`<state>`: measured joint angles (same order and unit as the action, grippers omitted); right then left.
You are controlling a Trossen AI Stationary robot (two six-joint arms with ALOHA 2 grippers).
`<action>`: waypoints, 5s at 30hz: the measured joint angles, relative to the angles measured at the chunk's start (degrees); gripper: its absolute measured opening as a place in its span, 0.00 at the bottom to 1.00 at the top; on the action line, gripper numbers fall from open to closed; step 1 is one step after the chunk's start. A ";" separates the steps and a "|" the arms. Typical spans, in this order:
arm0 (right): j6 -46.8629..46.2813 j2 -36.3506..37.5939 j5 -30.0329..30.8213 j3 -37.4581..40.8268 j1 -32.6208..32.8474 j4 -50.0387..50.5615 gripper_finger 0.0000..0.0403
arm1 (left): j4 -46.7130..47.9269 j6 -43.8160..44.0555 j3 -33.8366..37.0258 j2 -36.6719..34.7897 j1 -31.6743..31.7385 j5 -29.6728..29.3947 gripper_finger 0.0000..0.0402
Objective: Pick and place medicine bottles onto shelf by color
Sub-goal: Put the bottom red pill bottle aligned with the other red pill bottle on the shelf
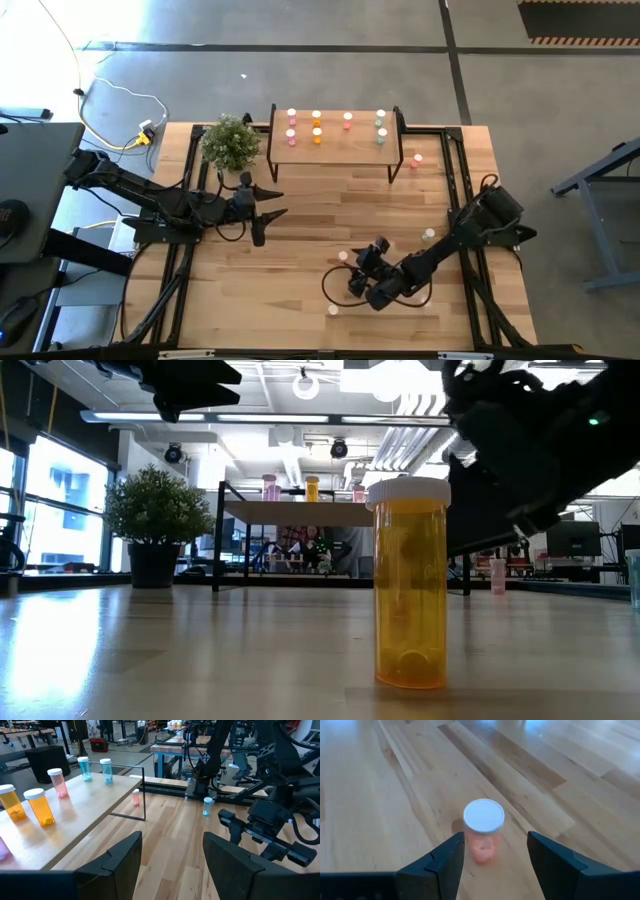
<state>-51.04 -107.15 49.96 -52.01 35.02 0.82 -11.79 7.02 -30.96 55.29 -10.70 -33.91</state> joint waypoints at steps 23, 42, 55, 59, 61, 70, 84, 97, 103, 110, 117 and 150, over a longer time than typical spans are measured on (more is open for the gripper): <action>6.61 0.00 -8.44 0.01 -4.79 -4.95 0.32 | 0.46 -0.15 0.00 0.00 0.00 0.02 0.50; 12.77 4.44 -8.11 0.02 -7.27 -5.99 0.26 | -0.02 -2.98 0.02 -0.87 0.07 -10.07 0.50; 33.50 21.68 -8.75 0.00 -18.51 -6.28 0.26 | -0.01 -5.35 0.07 -2.84 3.71 -10.09 0.50; 39.75 27.32 -12.65 0.00 -23.83 -6.33 0.26 | -0.09 -6.20 0.07 -2.85 5.72 -8.62 0.50; 42.87 29.78 -14.54 0.00 -26.63 -6.34 0.26 | -0.19 -6.20 0.07 -2.84 6.86 -7.59 0.50; 51.66 36.48 -26.08 0.00 -41.60 -6.28 0.26 | -2.32 -9.22 0.07 -2.84 11.91 -6.69 0.50; 51.09 34.86 -40.03 -2.36 -54.72 -1.64 0.26 | -2.60 -9.25 0.07 -2.84 18.21 -2.48 0.50; 51.62 29.05 -47.17 -2.36 -60.57 -1.45 0.26 | -2.78 -9.24 0.04 -2.84 20.63 -2.49 0.50; 53.00 26.28 -48.11 -3.76 -61.36 -0.11 0.26 | -3.17 -9.22 0.00 -2.84 21.64 -2.49 0.50; 55.25 23.13 -48.47 -7.52 -61.44 1.99 0.26 | -3.13 -9.22 0.00 -2.84 21.99 -2.49 0.50; 55.57 23.08 -48.65 -7.61 -61.48 3.04 0.26 | -3.08 -9.22 0.00 -2.84 21.99 -2.49 0.50; 54.03 20.87 -48.93 -7.52 -63.17 3.19 0.26 | -3.06 -9.20 0.00 -2.82 21.99 -2.49 0.50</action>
<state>2.98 -86.28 1.04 -59.53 -28.14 4.01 -14.85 -2.17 -30.96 52.47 11.29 -36.40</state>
